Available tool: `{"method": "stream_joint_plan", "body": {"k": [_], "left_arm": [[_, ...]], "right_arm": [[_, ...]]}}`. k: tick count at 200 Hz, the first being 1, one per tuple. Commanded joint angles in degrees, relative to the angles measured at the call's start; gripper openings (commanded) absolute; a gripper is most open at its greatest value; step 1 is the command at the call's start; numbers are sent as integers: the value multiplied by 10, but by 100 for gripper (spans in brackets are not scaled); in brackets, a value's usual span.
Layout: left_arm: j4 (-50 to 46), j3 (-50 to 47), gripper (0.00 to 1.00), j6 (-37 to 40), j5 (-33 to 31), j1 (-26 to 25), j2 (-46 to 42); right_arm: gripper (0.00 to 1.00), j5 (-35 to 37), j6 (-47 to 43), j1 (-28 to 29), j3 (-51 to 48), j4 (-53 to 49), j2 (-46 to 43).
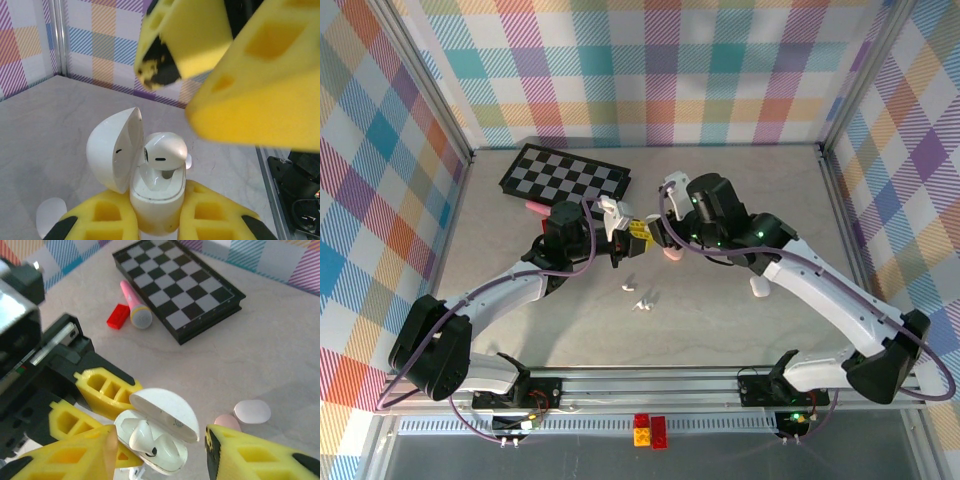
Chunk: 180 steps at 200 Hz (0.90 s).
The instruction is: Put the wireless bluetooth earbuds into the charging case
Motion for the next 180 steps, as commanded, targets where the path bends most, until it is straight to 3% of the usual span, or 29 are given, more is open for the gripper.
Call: {"method": "stream_joint_plan", "body": {"k": [1,130,180], "left_arm": [[26,11,0,-1,17,6,-5],[24,7,0,-1,18,6,-22],[21,9,0,1,18,8,-21]], "right_arm": [[52,5,34,-2,-10,37,-25],[50,-14,58,-26,-11,12,18],[55,-23,52,-28,-12,8,21]]}}
